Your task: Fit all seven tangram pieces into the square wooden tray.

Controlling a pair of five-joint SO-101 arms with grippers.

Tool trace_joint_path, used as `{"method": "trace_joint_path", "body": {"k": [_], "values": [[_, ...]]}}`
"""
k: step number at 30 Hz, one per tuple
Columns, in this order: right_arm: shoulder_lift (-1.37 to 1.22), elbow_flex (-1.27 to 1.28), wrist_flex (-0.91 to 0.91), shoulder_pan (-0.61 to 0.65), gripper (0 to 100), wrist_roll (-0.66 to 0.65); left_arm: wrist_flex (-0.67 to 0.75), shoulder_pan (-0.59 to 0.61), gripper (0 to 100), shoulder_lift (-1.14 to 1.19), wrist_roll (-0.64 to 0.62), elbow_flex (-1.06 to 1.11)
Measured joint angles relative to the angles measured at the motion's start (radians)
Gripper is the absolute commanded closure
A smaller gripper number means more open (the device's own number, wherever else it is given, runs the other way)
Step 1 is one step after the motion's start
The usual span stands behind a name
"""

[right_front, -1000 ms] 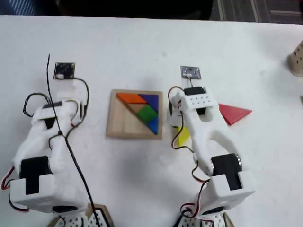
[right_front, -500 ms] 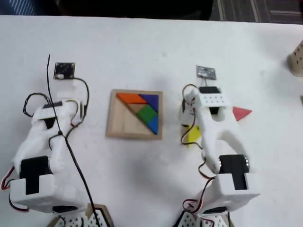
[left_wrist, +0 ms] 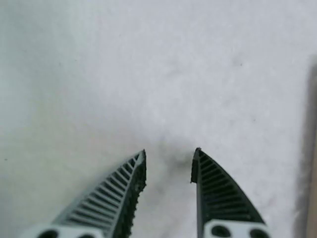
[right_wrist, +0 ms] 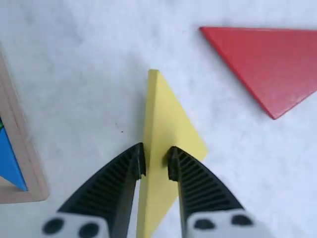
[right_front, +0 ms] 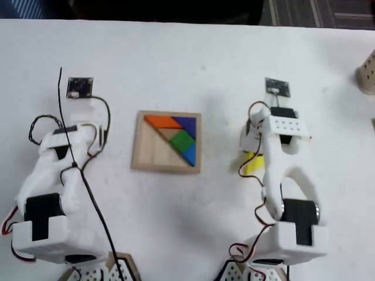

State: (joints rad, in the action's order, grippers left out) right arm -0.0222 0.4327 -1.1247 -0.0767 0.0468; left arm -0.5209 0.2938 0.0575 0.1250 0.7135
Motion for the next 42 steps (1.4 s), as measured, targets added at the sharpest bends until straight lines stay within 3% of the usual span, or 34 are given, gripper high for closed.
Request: {"method": "trace_joint_path", "body": {"k": [13, 21, 28, 39, 42], "values": [[0.012, 0.0, 0.002, -0.204, 98.1, -0.091, 0.0, 0.0, 83, 0.0, 0.0, 0.0], [-0.046, -0.003, 0.002, -0.198, 89.9, -0.109, 0.0, 0.0, 83, 0.0, 0.0, 0.0], [-0.064, 0.014, -0.008, -0.149, 98.0, -0.112, 0.0, 0.0, 83, 0.0, 0.0, 0.0], [-0.064, 0.012, -0.012, -0.149, 98.1, -0.112, 0.0, 0.0, 83, 0.0, 0.0, 0.0], [-0.064, -0.021, -0.094, -0.127, 98.1, -0.112, 0.0, 0.0, 83, 0.0, 0.0, 0.0]]}}
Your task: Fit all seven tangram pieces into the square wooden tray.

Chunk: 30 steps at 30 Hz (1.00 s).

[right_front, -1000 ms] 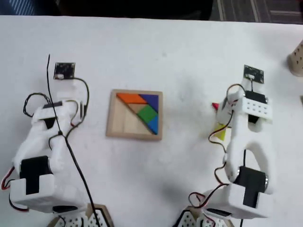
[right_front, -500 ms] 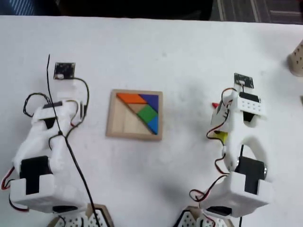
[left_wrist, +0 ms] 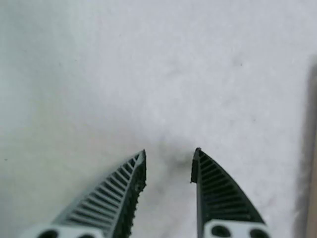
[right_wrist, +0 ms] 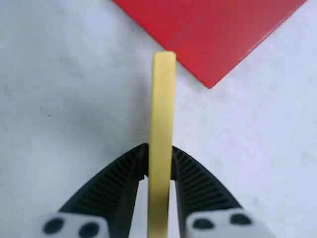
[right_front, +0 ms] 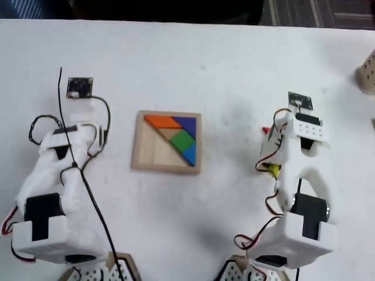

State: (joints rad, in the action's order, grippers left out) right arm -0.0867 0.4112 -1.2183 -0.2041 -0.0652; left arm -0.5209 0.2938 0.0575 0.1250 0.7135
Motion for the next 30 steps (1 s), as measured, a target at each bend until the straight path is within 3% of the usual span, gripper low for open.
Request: {"method": "trace_joint_path", "body": {"k": [7, 15, 24, 30], "values": [[0.08, -0.124, -0.178, 0.161, 98.1, 0.0, 0.0, 0.0, 83, 0.0, 0.0, 0.0], [0.097, -0.222, -0.19, 0.436, 97.8, 0.021, 0.0, 0.0, 83, 0.0, 0.0, 0.0], [-0.11, -0.404, -0.121, 0.721, 97.8, 0.091, 0.0, 0.0, 83, 0.0, 0.0, 0.0], [-0.336, -0.554, -0.06, 0.766, 97.8, 0.169, 0.0, 0.0, 83, 0.0, 0.0, 0.0]]}}
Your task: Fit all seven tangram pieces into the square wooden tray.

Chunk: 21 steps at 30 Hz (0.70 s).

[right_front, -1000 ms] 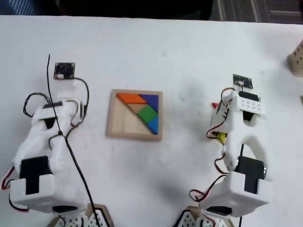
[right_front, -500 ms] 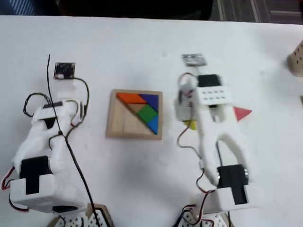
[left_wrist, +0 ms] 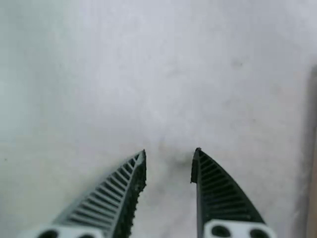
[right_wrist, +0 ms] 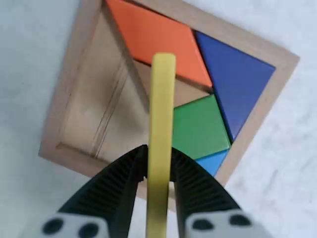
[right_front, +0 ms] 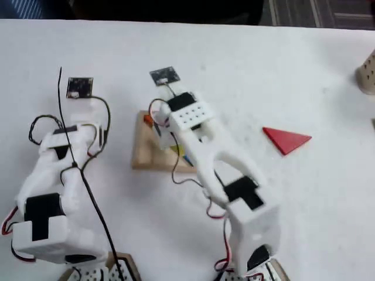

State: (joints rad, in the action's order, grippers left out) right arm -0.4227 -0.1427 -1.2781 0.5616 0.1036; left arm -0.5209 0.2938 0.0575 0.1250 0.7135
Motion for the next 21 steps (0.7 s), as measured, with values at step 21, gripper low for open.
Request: {"method": "trace_joint_path", "body": {"k": [21], "values": [[-0.311, -0.52, -0.324, -0.018, 89.4, 0.009, 0.0, 0.0, 83, 0.0, 0.0, 0.0]]}}
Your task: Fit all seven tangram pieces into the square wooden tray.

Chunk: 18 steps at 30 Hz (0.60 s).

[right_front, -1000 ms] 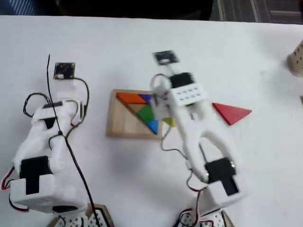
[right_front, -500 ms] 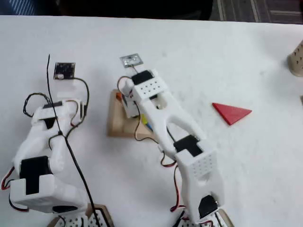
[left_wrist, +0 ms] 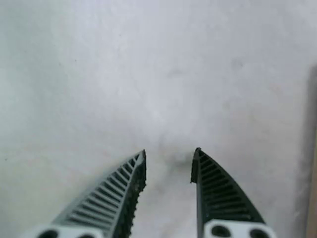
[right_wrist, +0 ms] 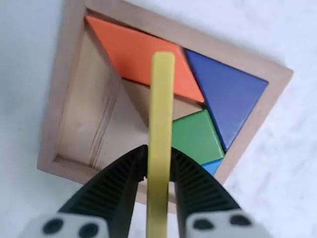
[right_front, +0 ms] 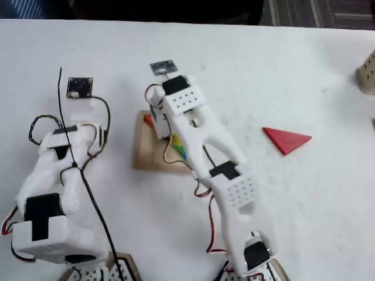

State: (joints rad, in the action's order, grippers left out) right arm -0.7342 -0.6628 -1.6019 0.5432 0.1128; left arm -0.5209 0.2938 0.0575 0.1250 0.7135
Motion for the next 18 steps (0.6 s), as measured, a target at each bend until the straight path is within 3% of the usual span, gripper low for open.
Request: {"method": "trace_joint_path", "body": {"k": [4, 7, 18], "values": [[-0.028, -0.086, -0.083, 0.002, 75.2, 0.0, 0.0, 0.0, 83, 0.0, 0.0, 0.0], [-0.028, -0.106, -0.097, 0.003, 72.4, 0.0, 0.0, 0.0, 83, 0.0, 0.0, 0.0], [-0.028, -0.107, -0.103, 0.002, 90.1, -0.012, 0.0, 0.0, 83, 0.0, 0.0, 0.0]]}}
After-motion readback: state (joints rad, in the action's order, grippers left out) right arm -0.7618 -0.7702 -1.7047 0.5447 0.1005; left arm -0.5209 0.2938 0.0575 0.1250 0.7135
